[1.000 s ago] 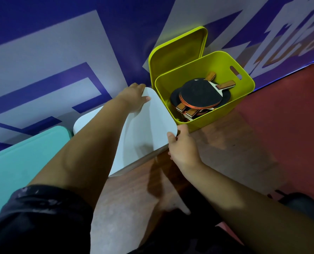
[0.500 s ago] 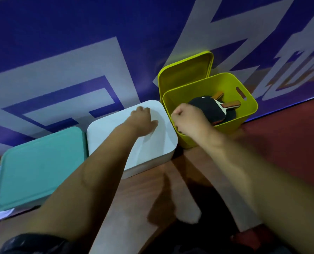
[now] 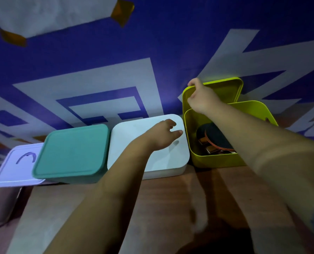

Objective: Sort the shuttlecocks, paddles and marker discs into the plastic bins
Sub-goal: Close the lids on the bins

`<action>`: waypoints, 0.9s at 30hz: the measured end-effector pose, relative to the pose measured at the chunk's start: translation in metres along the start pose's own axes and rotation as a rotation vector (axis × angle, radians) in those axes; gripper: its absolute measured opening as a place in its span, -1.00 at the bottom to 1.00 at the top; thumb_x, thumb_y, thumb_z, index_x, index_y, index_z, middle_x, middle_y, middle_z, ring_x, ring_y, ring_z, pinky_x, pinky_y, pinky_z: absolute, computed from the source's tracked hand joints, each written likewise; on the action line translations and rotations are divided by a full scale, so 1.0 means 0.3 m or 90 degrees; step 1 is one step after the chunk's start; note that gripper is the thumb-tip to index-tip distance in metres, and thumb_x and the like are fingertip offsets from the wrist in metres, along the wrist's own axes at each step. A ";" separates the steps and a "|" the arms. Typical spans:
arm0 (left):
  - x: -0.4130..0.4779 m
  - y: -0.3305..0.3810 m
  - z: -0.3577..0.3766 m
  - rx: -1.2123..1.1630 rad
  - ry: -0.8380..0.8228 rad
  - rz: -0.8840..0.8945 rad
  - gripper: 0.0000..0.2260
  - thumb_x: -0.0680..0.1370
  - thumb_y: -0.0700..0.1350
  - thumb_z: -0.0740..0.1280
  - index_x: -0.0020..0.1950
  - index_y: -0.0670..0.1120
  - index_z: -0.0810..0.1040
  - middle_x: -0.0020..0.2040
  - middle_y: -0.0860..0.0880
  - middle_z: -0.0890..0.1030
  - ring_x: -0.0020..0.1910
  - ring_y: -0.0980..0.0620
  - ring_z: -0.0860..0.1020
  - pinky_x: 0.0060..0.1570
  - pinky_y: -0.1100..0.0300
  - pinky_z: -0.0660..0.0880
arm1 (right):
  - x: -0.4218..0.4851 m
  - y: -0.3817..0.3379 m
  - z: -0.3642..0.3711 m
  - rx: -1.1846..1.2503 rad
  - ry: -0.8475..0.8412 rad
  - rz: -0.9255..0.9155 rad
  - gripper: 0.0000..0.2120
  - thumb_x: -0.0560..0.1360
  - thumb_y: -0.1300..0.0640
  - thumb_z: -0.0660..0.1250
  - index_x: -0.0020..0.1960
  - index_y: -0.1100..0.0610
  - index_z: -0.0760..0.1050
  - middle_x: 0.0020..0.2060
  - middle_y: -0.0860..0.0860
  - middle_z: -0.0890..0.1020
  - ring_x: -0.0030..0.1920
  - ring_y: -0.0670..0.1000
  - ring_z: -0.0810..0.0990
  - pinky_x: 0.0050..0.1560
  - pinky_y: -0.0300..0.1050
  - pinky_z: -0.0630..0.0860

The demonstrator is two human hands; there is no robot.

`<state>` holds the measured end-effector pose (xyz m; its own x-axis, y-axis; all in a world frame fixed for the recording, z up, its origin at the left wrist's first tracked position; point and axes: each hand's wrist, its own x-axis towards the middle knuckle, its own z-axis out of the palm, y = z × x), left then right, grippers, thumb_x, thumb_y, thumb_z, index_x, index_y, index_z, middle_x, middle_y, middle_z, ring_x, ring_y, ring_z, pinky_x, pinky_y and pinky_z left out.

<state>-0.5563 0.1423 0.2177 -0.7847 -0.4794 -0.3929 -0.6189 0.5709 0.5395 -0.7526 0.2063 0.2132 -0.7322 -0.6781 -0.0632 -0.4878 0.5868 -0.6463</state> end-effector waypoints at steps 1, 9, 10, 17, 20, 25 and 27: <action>-0.004 -0.012 -0.002 -0.006 -0.002 -0.010 -0.48 0.67 0.19 0.28 0.57 -0.01 0.37 0.54 -0.02 0.44 0.44 -0.07 0.48 0.33 0.08 0.43 | 0.002 -0.008 -0.005 -0.008 0.019 -0.003 -0.63 0.61 0.15 0.33 0.37 -0.07 0.37 0.02 0.04 0.63 -0.02 0.14 0.61 -0.27 -0.12 0.40; 0.084 -0.091 -0.042 -0.205 0.018 0.006 -0.53 0.65 0.23 0.28 0.41 -0.06 0.51 0.23 -0.04 0.63 0.06 0.05 0.70 0.27 -0.13 0.58 | -0.098 -0.057 -0.163 0.168 0.279 0.042 -0.60 0.53 -0.30 0.38 0.11 -0.02 0.44 -0.08 -0.03 0.65 -0.10 0.03 0.64 -0.15 -0.02 0.52; 0.103 -0.079 -0.040 -0.260 0.030 0.005 -0.53 0.65 0.25 0.26 0.37 -0.07 0.51 0.20 -0.05 0.64 0.05 0.04 0.71 0.26 -0.15 0.58 | -0.122 -0.061 -0.197 0.219 0.300 0.048 -0.60 0.51 -0.31 0.40 0.10 -0.02 0.43 -0.07 -0.01 0.67 -0.13 0.02 0.69 -0.15 0.02 0.60; 0.213 0.063 -0.045 -0.851 0.054 -0.214 -0.53 0.71 0.26 0.11 0.48 -0.01 0.34 0.25 -0.21 0.59 0.00 -0.17 0.73 0.04 -0.06 0.69 | -0.244 0.001 -0.421 0.523 0.319 0.197 -0.86 0.54 0.14 0.32 0.09 0.06 0.44 0.02 0.22 0.69 -0.05 0.15 0.78 -0.01 0.11 0.75; 0.238 0.085 -0.026 -0.976 0.114 -0.220 -0.61 0.71 0.13 0.25 0.41 -0.10 0.40 -0.01 -0.19 0.64 -0.14 -0.07 0.70 0.03 -0.04 0.69 | -0.281 0.072 -0.470 0.605 0.299 0.259 -0.92 0.60 0.22 0.21 0.07 0.15 0.43 -0.13 0.21 0.59 -0.13 0.19 0.71 -0.06 0.12 0.73; 0.259 0.109 0.005 -0.991 0.158 -0.209 -0.78 0.65 -0.03 0.42 0.11 -0.17 0.55 -0.22 -0.10 0.65 -0.34 0.07 0.66 -0.15 0.09 0.71 | -0.267 0.199 -0.509 0.679 0.271 0.356 -0.93 0.65 0.28 0.18 0.06 0.21 0.44 -0.20 0.19 0.50 -0.26 0.14 0.60 -0.29 0.08 0.71; 0.249 0.135 0.012 -1.010 0.177 -0.214 -0.88 0.64 -0.14 0.41 -0.01 -0.17 0.55 -0.34 -0.05 0.56 -0.46 0.11 0.58 -0.33 0.19 0.62 | -0.247 0.246 -0.517 0.707 0.237 0.406 -0.92 0.67 0.25 0.16 0.10 0.23 0.42 -0.24 0.16 0.50 -0.29 0.11 0.57 -0.45 -0.03 0.63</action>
<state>-0.6402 0.1319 0.2075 -0.4924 -0.6306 -0.5999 0.0384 -0.7043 0.7088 -0.8082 0.3684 0.2882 -0.8584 -0.1567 -0.4885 0.4992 -0.0362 -0.8657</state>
